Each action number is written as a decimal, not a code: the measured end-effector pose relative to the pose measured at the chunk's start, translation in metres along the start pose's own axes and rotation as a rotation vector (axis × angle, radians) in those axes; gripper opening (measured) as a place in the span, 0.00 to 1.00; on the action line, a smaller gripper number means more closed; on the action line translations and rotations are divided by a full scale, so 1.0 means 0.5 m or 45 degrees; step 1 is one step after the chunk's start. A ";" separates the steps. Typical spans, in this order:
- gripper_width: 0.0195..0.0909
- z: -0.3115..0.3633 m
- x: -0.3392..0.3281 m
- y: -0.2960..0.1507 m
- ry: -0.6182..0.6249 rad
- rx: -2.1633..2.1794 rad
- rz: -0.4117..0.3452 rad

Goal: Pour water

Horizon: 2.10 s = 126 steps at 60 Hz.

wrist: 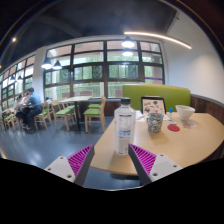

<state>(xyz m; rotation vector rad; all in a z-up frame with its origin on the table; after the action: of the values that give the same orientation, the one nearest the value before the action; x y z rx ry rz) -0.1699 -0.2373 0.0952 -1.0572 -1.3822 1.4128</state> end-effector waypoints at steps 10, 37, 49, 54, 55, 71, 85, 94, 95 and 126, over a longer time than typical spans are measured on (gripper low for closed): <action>0.83 -0.065 0.106 0.028 0.070 -0.038 0.023; 0.43 -0.092 0.291 0.050 0.094 -0.063 -0.120; 0.31 -0.089 0.287 0.045 0.068 -0.050 -0.115; 0.31 -0.093 0.297 0.043 0.028 -0.024 -0.073; 0.31 -0.094 0.302 0.042 0.018 -0.004 -0.059; 0.31 -0.149 0.436 -0.029 -0.029 0.580 -0.036; 0.31 -0.244 0.543 -0.052 0.116 1.495 -0.170; 0.31 -0.288 0.560 -0.090 0.190 2.165 -0.276; 0.31 -0.291 0.560 -0.095 0.183 2.220 -0.294; 0.33 -0.266 0.478 -0.146 0.217 2.816 -0.404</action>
<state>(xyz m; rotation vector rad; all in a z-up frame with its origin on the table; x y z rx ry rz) -0.1020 0.0283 0.1653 0.5251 0.5349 1.4742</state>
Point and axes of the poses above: the point between the fingertips, and its own axes, seen from behind it with the camera up: z to the left, y down, x forward, the way the camera looks, the point moved 8 cm from there along -x, backward, against the way the camera looks, and after that the axes turned 15 degrees about -z, right-handed, at the moved point
